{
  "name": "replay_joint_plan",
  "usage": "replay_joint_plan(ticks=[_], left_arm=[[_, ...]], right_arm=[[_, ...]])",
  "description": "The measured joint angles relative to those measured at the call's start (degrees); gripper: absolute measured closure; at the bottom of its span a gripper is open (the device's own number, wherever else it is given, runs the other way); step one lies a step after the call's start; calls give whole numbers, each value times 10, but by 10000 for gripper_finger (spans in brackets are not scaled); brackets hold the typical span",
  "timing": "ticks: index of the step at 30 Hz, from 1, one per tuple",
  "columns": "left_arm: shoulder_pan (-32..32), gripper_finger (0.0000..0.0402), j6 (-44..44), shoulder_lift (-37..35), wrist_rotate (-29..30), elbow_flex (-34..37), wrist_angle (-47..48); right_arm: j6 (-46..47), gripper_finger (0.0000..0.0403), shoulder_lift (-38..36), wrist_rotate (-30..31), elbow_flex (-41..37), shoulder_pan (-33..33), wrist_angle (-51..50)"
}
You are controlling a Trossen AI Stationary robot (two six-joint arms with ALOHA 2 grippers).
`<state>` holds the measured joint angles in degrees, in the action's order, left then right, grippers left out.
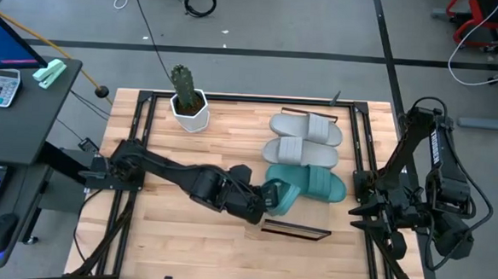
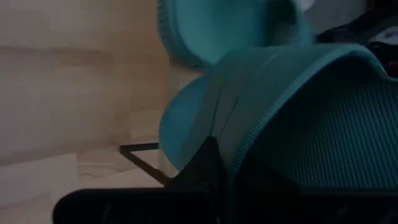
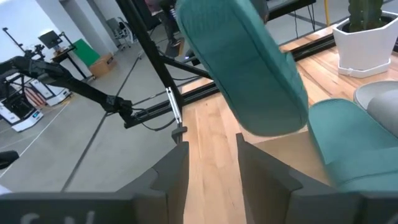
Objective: Pick and place slides into the shelf
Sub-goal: Put the green slide on the shelf
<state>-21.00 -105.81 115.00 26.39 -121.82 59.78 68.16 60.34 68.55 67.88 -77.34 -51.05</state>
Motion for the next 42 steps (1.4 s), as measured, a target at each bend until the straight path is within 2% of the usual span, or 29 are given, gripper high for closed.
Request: replay_joint_plan(ticks=[8, 26, 30, 33, 35, 42], left_arm=[[3, 389, 14, -1, 18, -64, 75], [-2, 389, -12, 46, 18, -64, 10], [-1, 389, 1, 46, 17, -68, 13], [6, 389, 29, 47, 21, -111, 47], [12, 389, 57, 42, 24, -134, 36], [24, 389, 106, 4, 34, -132, -8]], right_arm=[[-2, 257, 0, 0, 0, 0, 0], [-3, 257, 0, 0, 0, 0, 0], [-3, 257, 0, 0, 0, 0, 0], [-3, 257, 0, 0, 0, 0, 0], [-3, 257, 0, 0, 0, 0, 0], [2, 257, 0, 0, 0, 0, 0]])
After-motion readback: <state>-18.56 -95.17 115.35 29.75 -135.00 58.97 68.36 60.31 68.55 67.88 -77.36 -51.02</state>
